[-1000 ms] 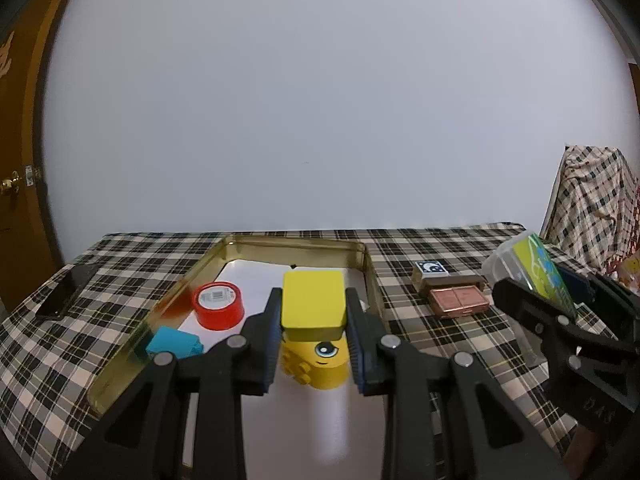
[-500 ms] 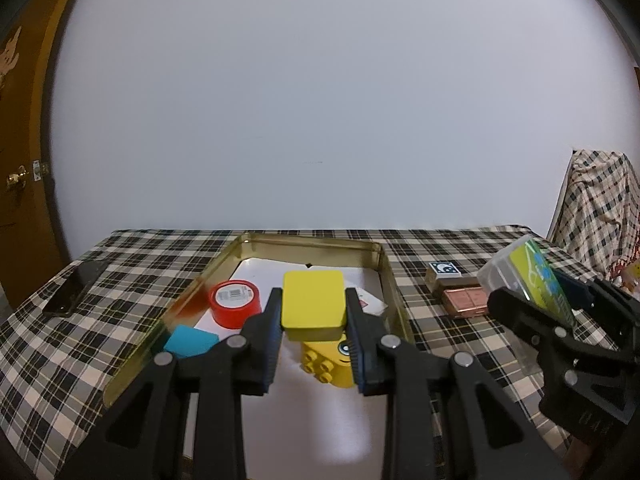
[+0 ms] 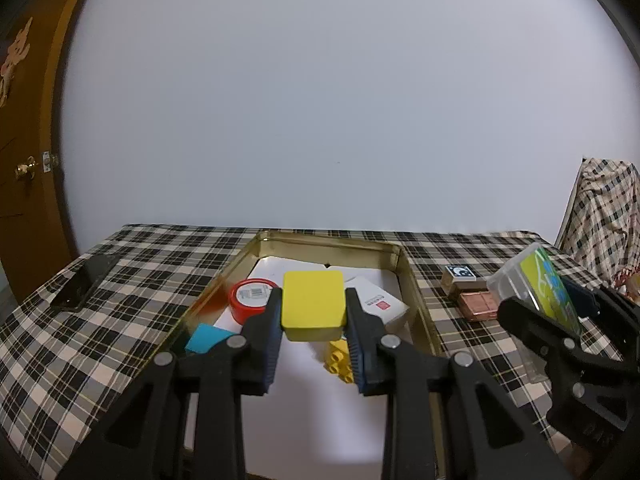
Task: Organize rigid objects
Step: 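Carry the yellow cube with the left gripper while the right carries the green box to the tray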
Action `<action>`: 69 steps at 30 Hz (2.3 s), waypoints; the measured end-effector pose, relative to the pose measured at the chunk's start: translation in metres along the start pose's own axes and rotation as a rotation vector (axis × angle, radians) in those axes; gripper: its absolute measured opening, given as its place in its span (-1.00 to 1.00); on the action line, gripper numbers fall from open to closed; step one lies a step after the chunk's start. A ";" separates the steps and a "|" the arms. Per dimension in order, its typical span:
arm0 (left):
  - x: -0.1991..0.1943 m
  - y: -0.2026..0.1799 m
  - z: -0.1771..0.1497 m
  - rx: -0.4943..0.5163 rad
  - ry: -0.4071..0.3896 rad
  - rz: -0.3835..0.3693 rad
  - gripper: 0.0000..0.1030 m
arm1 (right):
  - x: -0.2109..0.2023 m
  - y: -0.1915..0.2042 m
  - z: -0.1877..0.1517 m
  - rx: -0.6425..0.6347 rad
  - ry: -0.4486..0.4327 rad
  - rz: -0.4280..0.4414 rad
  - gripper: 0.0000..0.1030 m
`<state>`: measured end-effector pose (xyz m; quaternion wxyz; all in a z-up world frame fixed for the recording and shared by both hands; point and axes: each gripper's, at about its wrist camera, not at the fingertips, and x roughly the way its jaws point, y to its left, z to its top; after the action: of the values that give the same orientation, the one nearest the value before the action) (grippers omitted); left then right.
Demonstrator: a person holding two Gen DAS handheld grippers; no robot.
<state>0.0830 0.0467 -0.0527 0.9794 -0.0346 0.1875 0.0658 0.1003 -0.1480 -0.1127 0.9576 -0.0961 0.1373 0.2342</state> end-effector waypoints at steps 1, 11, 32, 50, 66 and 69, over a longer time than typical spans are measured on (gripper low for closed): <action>0.000 0.001 0.000 -0.002 0.000 0.001 -0.46 | 0.001 0.001 0.000 -0.002 0.000 0.002 0.11; -0.001 0.010 0.000 -0.017 0.002 0.008 -0.46 | 0.007 0.008 0.002 -0.018 0.009 0.025 0.11; 0.000 0.033 -0.001 -0.052 0.006 0.030 -0.46 | 0.013 0.017 0.003 -0.029 0.011 0.073 0.11; -0.001 0.046 -0.002 -0.051 0.025 0.049 -0.46 | 0.018 0.027 0.004 -0.070 0.018 0.093 0.11; 0.010 0.065 -0.002 -0.063 0.082 0.069 -0.46 | 0.028 0.031 0.007 -0.094 0.057 0.133 0.11; 0.018 0.069 -0.002 -0.070 0.122 0.049 -0.46 | 0.031 0.034 0.007 -0.101 0.070 0.147 0.11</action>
<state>0.0891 0.1164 -0.0647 0.9625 -0.0681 0.2451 0.0940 0.1125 -0.1036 -0.1193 0.9264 -0.1419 0.1653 0.3070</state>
